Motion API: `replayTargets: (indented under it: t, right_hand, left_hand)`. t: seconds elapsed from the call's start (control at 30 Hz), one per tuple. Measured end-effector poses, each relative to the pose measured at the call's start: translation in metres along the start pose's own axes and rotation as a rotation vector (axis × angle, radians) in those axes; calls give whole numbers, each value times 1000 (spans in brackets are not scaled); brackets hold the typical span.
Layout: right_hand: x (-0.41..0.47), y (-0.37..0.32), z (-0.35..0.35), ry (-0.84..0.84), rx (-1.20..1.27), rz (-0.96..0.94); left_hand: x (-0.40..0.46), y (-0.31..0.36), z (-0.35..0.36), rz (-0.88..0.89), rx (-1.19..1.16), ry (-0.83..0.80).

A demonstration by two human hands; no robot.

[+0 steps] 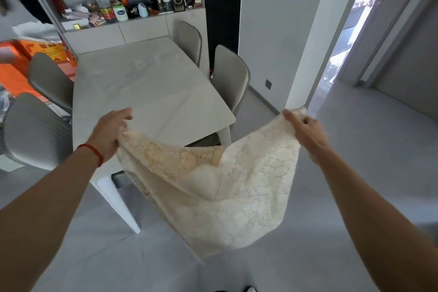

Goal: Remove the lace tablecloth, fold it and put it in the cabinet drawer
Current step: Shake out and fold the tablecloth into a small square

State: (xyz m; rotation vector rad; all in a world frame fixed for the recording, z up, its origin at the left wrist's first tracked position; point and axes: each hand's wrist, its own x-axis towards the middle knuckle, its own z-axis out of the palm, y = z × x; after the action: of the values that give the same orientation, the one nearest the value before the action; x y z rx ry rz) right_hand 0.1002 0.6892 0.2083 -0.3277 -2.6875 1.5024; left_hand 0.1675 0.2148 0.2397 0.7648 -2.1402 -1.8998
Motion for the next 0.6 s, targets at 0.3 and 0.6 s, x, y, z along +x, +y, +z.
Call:
replayTargets:
  t: [0.3,0.6]
  right_hand:
    - [43,53,-55,144,136,250]
    - [56,58,-87,122,-33,196]
  left_hand:
    - [3,-5,-32,43,-450,111]
    - [34,1,-52,185,-64,122]
